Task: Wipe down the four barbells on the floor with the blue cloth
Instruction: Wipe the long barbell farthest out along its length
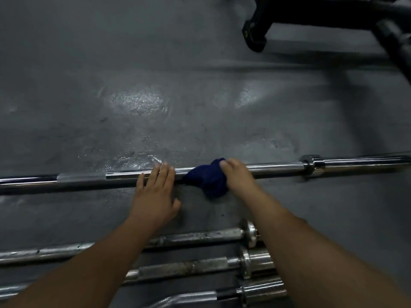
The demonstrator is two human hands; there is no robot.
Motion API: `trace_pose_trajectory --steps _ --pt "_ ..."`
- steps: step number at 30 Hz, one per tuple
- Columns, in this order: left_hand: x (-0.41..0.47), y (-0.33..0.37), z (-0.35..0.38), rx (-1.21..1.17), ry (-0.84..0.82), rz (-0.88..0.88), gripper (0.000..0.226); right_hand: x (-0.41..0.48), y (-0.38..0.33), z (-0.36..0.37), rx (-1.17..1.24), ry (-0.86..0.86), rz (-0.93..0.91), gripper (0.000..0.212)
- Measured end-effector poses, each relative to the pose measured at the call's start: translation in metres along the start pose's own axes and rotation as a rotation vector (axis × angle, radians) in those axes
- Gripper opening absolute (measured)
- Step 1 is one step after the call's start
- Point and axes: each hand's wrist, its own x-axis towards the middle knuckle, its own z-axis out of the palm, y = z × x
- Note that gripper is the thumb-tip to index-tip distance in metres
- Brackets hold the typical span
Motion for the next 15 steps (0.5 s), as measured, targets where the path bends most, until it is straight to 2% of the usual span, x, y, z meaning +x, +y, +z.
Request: trace_pose_trajectory --steps 2,4,5,7,8,10,13,15 --pt "-0.008 0.004 -0.009 0.003 0.012 -0.001 0.088 -0.016 -0.012 -0.015 0.64 0.075 0.207 0.019" --pt "-0.018 0.012 -0.022 0.004 0.045 -0.003 0.087 -0.041 -0.018 -0.032 1.048 0.013 0.316 0.021" --pt "-0.024 0.017 -0.029 -0.003 0.065 -0.005 0.086 -0.053 -0.021 -0.042 1.149 -0.075 0.363 0.019" --pt "-0.036 0.029 -0.047 -0.031 0.098 0.002 0.084 -0.079 -0.027 -0.06 1.324 -0.177 0.357 0.01" --pt "-0.042 0.035 -0.056 -0.035 0.1 0.01 0.083 -0.091 -0.025 -0.067 1.404 -0.167 0.343 0.014" --pt "-0.056 0.045 -0.071 -0.046 0.083 0.016 0.083 -0.112 -0.008 -0.071 1.378 -0.155 0.366 0.025" --pt "-0.077 0.056 -0.091 -0.07 0.145 0.029 0.086 -0.139 0.0 -0.065 1.29 -0.261 0.487 0.031" --pt "-0.083 0.063 -0.098 -0.084 0.172 0.036 0.087 -0.142 -0.017 -0.071 1.333 -0.298 0.393 0.025"
